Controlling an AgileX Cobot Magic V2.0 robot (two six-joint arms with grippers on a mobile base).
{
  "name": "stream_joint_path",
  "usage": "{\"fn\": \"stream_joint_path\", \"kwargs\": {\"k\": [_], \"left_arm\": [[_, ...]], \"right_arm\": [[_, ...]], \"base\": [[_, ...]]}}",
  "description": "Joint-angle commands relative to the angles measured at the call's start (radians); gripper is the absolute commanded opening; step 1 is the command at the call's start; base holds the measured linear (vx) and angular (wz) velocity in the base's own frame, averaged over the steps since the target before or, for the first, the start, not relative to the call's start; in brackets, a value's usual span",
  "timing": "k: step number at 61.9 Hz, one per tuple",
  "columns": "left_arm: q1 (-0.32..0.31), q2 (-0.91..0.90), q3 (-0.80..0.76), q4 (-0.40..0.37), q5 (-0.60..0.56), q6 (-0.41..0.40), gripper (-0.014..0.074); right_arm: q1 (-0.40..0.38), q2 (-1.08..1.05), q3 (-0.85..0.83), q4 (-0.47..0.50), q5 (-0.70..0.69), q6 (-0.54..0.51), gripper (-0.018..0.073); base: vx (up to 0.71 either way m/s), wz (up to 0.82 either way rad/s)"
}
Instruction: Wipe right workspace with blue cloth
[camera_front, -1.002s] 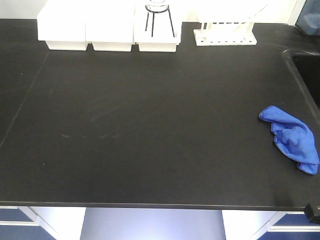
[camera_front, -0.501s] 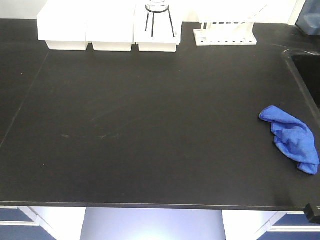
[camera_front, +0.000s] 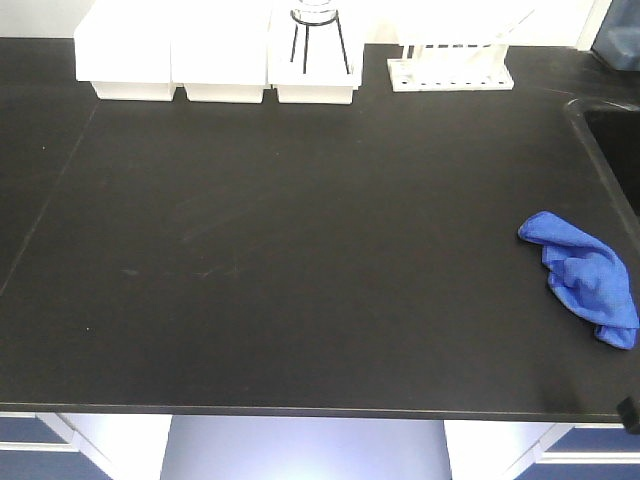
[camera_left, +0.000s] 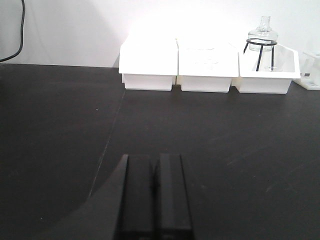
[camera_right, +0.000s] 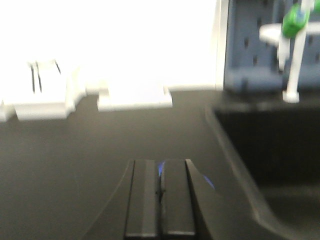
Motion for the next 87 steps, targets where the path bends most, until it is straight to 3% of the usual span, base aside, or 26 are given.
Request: {"fn": "stream_joint_path", "kwargs": {"k": [1,9,20,37,44,57,62,72,87], "left_arm": [[0.004,-0.015,0.031,0.001,-0.082,-0.008,-0.0006],[0.004,-0.015,0.031,0.001,-0.082,-0.008,-0.0006],[0.004,-0.015,0.031,0.001,-0.082,-0.008,-0.0006],[0.004,-0.015,0.031,0.001,-0.082,-0.008,-0.0006],[0.004,-0.015,0.031,0.001,-0.082,-0.008,-0.0006],[0.004,-0.015,0.031,0.001,-0.082,-0.008,-0.0006],[0.004,-0.015,0.031,0.001,-0.082,-0.008,-0.0006],[0.004,-0.015,0.031,0.001,-0.082,-0.008,-0.0006],[0.004,-0.015,0.031,0.001,-0.082,-0.008,-0.0006]], "right_arm": [[0.001,-0.011,0.015,-0.004,-0.202,0.002,-0.0008],[0.001,-0.011,-0.049,0.027,-0.235,0.012,-0.0006],[0.001,0.025,-0.246,0.051,-0.111,0.011,-0.0003],[0.001,0.418,-0.463,0.05,0.032,0.022,-0.0003],[0.001,0.608,-0.507,0.043,0.002,0.02,-0.0003],[-0.004,0.933,-0.531,-0.013,-0.205,-0.062,-0.0001],[-0.049,1.022,-0.531,-0.01,-0.197,-0.11,0.0003],[-0.177,1.162,-0.531,0.05,-0.223,-0.098,0.0029],[-0.179,1.267,-0.53,0.059,-0.145,-0.103,0.0144]], "base": [[0.0,0.0],[0.0,0.0],[0.0,0.0],[0.0,0.0],[0.0,0.0],[0.0,0.0],[0.0,0.0],[0.0,0.0],[0.0,0.0]]}}
